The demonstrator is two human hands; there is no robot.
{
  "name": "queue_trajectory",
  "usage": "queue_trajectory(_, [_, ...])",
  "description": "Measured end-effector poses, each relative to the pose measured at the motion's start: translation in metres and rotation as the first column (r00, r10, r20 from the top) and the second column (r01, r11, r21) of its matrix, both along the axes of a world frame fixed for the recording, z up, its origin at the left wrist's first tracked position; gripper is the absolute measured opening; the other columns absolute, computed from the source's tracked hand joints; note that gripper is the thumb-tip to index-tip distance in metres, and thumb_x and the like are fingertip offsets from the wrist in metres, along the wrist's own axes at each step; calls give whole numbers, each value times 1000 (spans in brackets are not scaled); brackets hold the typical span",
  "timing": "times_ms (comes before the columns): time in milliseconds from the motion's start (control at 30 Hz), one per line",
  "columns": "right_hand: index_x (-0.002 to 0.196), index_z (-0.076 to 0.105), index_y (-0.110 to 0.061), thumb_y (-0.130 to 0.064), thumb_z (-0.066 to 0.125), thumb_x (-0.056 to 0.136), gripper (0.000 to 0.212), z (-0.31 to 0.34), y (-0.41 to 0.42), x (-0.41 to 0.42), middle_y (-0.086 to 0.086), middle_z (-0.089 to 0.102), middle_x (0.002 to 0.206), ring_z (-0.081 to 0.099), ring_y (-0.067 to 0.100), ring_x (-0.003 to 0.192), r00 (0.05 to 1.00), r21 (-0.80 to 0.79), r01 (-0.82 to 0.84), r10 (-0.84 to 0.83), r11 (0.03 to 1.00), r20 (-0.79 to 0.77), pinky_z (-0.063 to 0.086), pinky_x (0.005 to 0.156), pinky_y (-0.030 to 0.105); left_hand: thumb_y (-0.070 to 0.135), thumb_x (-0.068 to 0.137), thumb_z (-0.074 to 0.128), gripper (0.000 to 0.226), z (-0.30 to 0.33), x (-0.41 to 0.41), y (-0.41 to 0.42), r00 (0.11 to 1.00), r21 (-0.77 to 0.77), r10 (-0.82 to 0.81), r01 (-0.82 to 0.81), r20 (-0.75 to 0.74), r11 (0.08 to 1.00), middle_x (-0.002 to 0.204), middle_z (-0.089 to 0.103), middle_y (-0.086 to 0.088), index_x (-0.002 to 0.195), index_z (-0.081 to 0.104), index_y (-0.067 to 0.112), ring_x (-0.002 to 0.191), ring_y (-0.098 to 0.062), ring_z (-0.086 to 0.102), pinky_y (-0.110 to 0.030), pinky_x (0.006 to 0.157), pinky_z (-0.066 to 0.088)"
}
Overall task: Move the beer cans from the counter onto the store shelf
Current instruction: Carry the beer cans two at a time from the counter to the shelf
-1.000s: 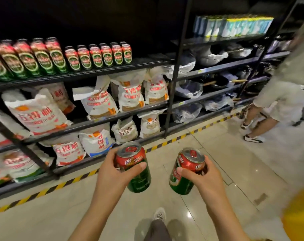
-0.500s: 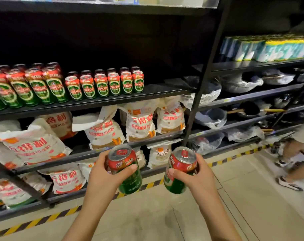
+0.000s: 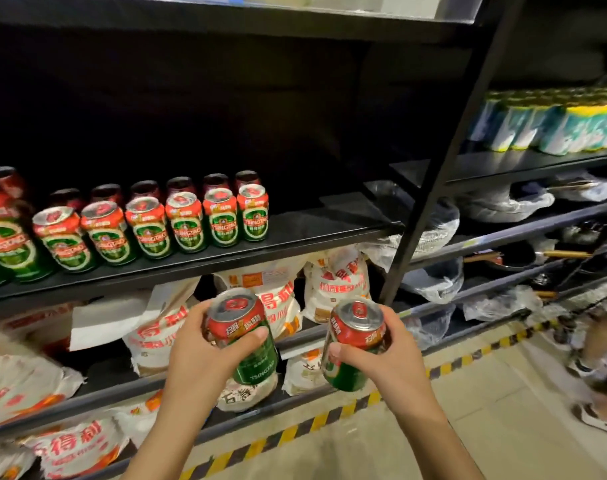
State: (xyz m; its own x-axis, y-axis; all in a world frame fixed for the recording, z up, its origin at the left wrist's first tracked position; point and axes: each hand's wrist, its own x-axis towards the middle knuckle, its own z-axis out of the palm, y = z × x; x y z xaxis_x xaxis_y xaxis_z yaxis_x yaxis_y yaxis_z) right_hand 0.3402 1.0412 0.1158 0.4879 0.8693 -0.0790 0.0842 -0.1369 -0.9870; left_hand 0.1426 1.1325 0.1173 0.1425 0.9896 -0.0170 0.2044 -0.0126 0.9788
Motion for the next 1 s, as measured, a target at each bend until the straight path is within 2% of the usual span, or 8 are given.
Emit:
queue_trajectory(167, [105, 59, -30, -8, 85, 61, 55, -2, 62, 37, -10, 67, 99, 61, -10, 82, 999, 24, 37, -37, 999, 6, 46, 61, 4, 24, 61, 84, 53, 5, 47, 61, 998, 12, -54, 55, -37, 998, 97, 64, 9, 104, 54, 29, 87, -4, 60, -18, 65, 44])
queue_trajectory(333, [108, 60, -28, -8, 85, 62, 57, -2, 106, 70, -6, 68, 101, 65, -2, 84, 1000, 17, 0, 0, 1000, 13, 49, 64, 8, 27, 60, 85, 52, 7, 80, 97, 997, -19, -66, 65, -42, 998, 96, 65, 9, 101, 54, 35, 82, 4, 62, -13, 63, 46])
queue_trajectory(433, [103, 61, -26, -6, 85, 61, 53, -2, 139, 89, -3, 69, 97, 65, -1, 80, 1000, 6, -18, 18, 1000, 7, 49, 61, 8, 29, 58, 86, 55, 7, 101, 122, 997, -24, -52, 51, -62, 998, 96, 65, 13, 102, 53, 36, 82, 7, 61, -16, 70, 46])
queue_trajectory(600, [104, 61, -32, -11, 87, 60, 55, 0, 193, 120, -7, 70, 95, 67, 4, 83, 996, 3, -75, 75, 997, 41, 52, 67, 18, 34, 60, 84, 59, 14, 140, 161, 994, 22, -15, 17, -108, 1000, 98, 63, 17, 108, 51, 34, 85, 6, 60, -18, 73, 47])
queue_trajectory(700, [105, 60, -33, -13, 85, 63, 52, 6, 222, 137, -11, 70, 94, 67, 3, 84, 986, 26, -145, 142, 989, 83, 51, 69, 19, 33, 63, 83, 60, 23, 160, 188, 980, 84, -19, 36, -200, 996, 99, 59, 17, 110, 46, 32, 86, 3, 58, -15, 69, 45])
queue_trajectory(767, [107, 60, -30, -10, 84, 66, 51, 8, 240, 148, -7, 70, 96, 67, 4, 85, 979, 49, -187, 182, 981, 96, 51, 67, 16, 34, 65, 82, 63, 29, 172, 209, 960, 109, -16, 48, -279, 993, 98, 55, 18, 113, 41, 31, 86, 3, 56, -15, 66, 45])
queue_trajectory(867, [108, 60, -27, -8, 83, 67, 51, 6, 266, 161, -4, 69, 97, 67, 4, 84, 970, 74, -228, 220, 971, 108, 49, 68, 12, 38, 68, 79, 70, 36, 186, 236, 923, 128, -16, 70, -386, 989, 108, 55, 10, 123, 37, 29, 92, -8, 57, -26, 73, 52])
queue_trajectory(1000, [110, 59, -29, -14, 84, 66, 53, -1, 299, 170, -8, 69, 99, 66, 2, 86, 960, 59, -263, 255, 963, 117, 51, 69, 14, 46, 66, 77, 67, 48, 199, 272, 820, 154, 9, 97, -572, 983, 111, 59, 5, 120, 48, 21, 97, -13, 58, -30, 79, 52])
